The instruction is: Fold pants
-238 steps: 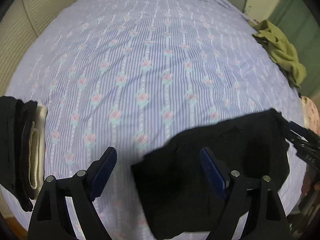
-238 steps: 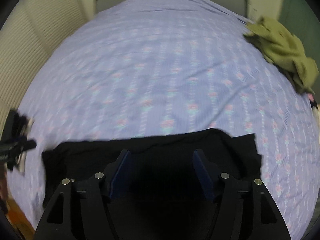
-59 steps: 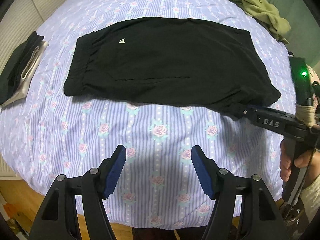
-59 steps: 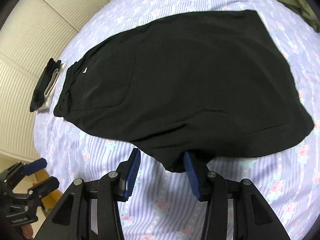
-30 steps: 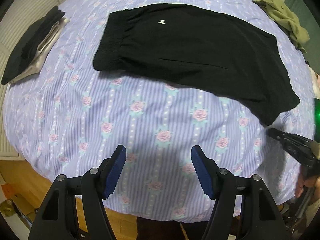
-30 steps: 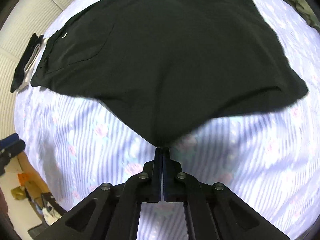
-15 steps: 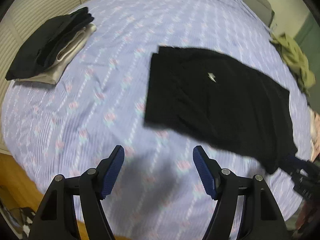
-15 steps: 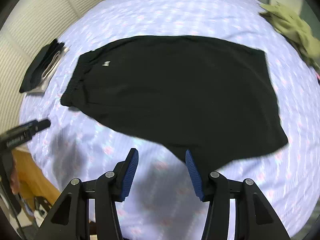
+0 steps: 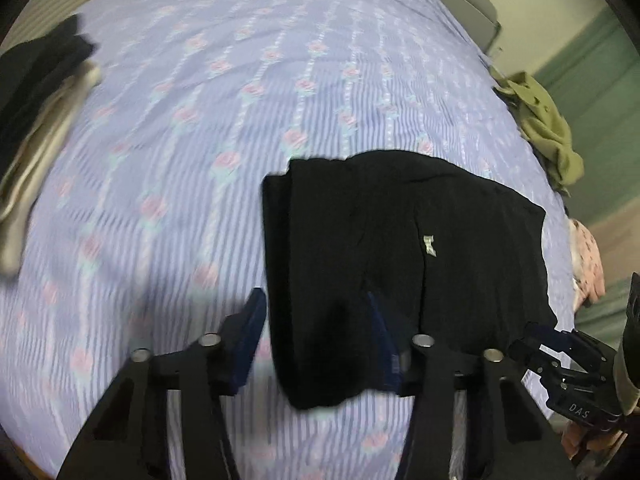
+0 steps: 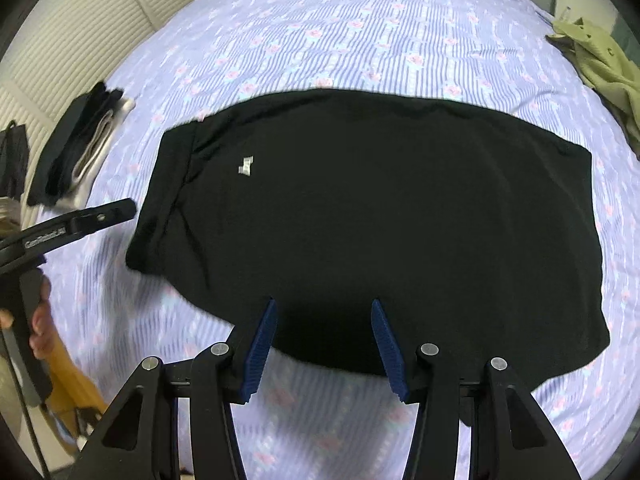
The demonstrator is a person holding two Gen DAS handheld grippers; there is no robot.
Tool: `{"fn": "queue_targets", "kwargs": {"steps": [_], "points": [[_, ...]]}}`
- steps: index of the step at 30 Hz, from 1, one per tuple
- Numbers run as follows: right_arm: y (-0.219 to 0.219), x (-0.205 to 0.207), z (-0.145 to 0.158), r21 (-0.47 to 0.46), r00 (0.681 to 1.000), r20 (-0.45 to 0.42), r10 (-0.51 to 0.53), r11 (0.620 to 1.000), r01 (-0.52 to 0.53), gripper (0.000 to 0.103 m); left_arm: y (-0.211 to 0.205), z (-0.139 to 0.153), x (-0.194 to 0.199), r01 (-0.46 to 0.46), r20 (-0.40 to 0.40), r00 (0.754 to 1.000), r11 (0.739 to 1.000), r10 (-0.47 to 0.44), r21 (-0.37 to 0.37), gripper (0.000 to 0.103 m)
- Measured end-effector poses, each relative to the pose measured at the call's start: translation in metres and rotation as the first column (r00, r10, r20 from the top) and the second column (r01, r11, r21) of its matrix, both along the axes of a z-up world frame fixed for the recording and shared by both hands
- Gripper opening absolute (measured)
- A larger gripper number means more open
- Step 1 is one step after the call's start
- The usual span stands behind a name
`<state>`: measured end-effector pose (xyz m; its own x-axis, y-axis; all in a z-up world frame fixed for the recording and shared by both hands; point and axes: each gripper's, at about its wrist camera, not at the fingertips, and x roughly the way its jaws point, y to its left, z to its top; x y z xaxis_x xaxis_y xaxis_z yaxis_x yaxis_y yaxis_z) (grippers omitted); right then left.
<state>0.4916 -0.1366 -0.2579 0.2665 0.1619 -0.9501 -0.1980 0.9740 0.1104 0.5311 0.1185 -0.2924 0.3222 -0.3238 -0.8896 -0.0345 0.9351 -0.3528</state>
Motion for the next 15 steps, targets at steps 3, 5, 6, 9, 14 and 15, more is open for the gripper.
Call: {"fn": "queue_targets", "kwargs": {"steps": [3, 5, 6, 9, 14, 15], "points": [[0.01, 0.015, -0.005, 0.004, 0.999, -0.007, -0.031, 1.0, 0.031, 0.051, 0.003, -0.015, 0.024, 0.024, -0.039, 0.999, 0.999, -0.025, -0.022, 0.039], [0.016, 0.022, -0.006, 0.013, 0.999, -0.012, -0.042, 0.999, 0.042, 0.051, 0.006, -0.026, 0.034, 0.016, -0.073, 0.997, 0.999, -0.02, -0.045, 0.037], [0.019, 0.024, -0.005, 0.012, 0.999, -0.008, -0.043, 0.999, 0.043, 0.051, 0.007, -0.03, 0.037, 0.008, -0.088, 0.996, 0.998, -0.013, -0.058, 0.036], [0.027, 0.028, -0.007, -0.001, 0.999, -0.006, -0.036, 0.999, 0.036, 0.051, 0.007, -0.039, 0.039, 0.008, -0.112, 0.994, 0.995, -0.018, -0.095, 0.021], [0.033, 0.032, -0.009, 0.007, 0.999, -0.022, -0.04, 0.999, 0.04, 0.051, 0.008, -0.023, 0.036, 0.02, -0.049, 0.999, 0.999, -0.022, -0.028, 0.007], [0.035, 0.033, -0.009, 0.01, 0.999, -0.022, -0.037, 0.999, 0.037, 0.051, 0.007, -0.021, 0.036, 0.021, -0.04, 0.999, 1.0, -0.021, -0.011, 0.007]]}}
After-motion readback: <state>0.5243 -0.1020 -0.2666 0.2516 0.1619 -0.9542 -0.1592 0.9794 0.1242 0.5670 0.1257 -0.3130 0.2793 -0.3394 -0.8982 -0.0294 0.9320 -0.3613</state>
